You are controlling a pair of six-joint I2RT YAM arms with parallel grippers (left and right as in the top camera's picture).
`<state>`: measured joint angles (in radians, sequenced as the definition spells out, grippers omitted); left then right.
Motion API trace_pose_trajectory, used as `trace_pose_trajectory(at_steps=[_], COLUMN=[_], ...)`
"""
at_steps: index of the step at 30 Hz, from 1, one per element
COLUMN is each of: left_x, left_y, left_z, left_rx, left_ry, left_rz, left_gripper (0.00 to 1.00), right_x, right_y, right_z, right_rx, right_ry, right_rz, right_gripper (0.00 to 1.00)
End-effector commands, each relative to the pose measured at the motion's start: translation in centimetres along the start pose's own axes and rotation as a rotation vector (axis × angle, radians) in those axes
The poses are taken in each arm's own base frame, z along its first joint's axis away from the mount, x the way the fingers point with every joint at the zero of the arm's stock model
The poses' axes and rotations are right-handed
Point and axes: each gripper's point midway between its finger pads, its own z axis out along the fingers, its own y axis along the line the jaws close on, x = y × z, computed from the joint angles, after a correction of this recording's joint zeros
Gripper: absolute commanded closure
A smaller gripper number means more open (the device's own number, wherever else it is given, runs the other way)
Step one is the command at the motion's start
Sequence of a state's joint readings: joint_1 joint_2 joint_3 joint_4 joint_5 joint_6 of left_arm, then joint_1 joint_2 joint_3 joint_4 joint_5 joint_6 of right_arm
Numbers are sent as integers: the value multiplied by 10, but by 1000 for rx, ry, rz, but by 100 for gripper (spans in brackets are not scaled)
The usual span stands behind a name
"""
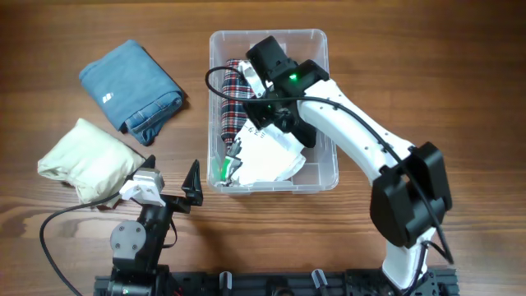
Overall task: Pack container
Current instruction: 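Open the right gripper and release the white t-shirt in the bin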
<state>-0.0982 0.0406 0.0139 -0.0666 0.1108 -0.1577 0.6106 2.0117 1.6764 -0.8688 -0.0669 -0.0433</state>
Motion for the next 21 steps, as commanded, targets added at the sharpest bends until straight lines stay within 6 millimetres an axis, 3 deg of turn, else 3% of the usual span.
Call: trace_pose_trajectory(at_steps=[1,8,21], left_x=[4,4,4], left_y=[-2,-2,-2], left_z=[1,1,1], left_rx=[11,11,11], left_ry=[8,8,8], left_rz=[16,16,16], left_gripper=[0,0,0], right_x=[4,8,58], right_y=[8,12,12], right_z=[15,25,64], right_rx=[-49,-72,-72], right_ry=[21,47,171], right_rz=[-6,31,113], right_gripper=[51,64,73])
